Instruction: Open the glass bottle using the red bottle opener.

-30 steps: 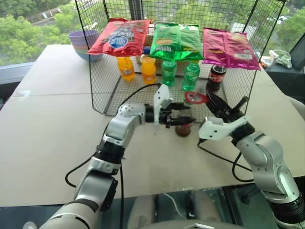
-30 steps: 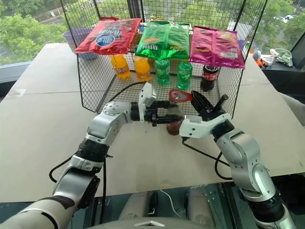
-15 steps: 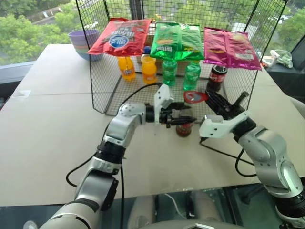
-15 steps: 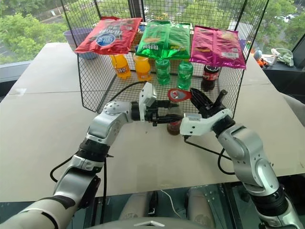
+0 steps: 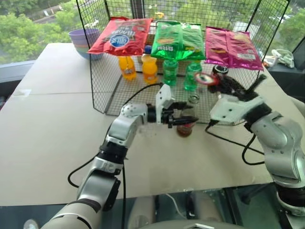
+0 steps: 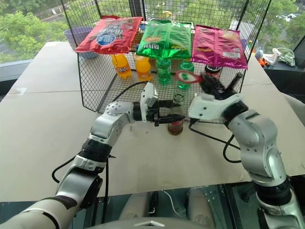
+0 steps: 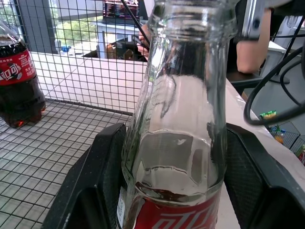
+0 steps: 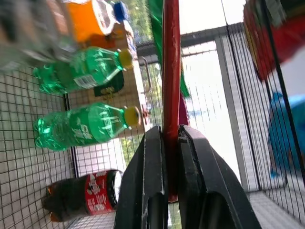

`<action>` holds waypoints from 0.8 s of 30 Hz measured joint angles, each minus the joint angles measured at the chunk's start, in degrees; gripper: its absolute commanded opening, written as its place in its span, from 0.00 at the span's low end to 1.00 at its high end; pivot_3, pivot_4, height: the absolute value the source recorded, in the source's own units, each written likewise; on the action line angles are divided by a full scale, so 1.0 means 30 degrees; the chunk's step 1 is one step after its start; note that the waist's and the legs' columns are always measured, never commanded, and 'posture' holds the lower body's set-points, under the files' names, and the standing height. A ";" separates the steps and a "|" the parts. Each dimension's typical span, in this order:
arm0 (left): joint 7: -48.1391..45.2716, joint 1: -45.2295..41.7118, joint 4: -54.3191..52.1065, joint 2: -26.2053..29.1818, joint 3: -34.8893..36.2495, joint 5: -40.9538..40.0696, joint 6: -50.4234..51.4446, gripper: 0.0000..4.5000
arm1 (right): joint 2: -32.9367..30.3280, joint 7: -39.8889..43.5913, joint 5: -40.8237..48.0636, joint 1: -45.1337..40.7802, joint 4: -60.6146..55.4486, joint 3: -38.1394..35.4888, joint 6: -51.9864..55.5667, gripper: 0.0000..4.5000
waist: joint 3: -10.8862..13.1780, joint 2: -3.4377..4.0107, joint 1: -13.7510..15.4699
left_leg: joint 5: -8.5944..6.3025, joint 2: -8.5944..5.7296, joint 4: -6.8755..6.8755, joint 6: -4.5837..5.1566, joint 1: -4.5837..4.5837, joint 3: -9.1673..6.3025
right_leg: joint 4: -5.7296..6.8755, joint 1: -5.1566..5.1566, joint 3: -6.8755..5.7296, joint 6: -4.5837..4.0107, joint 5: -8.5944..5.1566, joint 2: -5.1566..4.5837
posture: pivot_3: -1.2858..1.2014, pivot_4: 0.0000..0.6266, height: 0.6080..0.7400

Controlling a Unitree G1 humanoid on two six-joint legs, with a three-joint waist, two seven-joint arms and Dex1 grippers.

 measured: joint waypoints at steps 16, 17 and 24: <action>0.0650 0.1370 -0.1187 0.0110 0.0784 -0.0819 0.0214 0.53 | 1.0442 0.3166 1.2127 0.4782 -0.4267 -0.4233 2.3711 0.45 | 0.0037 0.0071 -0.0444 | 0.0012 0.0037 -0.0004 -0.0020 0.0002 -0.0086 | 0.0061 -0.0059 0.0007 -0.0038 0.0030 -0.0072 | 0.52 0.24 1.00; 0.0660 0.1373 -0.1215 0.0100 0.0783 -0.0855 0.0227 0.53 | 1.0430 0.3012 1.2296 0.4531 -0.4011 -0.4524 2.4007 0.56 | 0.0040 0.0075 -0.0448 | 0.0012 0.0030 -0.0019 -0.0020 -0.0008 -0.0081 | 0.0060 -0.0075 0.0013 -0.0038 0.0030 -0.0071 | 0.52 0.24 1.00; 0.0874 0.1559 -0.1581 0.0133 0.0734 -0.0926 0.0260 0.53 | 0.8759 0.1858 1.3996 0.3352 -0.3661 -0.5611 2.5011 0.99 | 0.0047 0.0085 -0.0480 | 0.0010 -0.0001 -0.0089 -0.0023 -0.0014 -0.0096 | 0.0046 -0.0086 0.0012 -0.0034 0.0026 -0.0009 | 0.52 0.24 1.00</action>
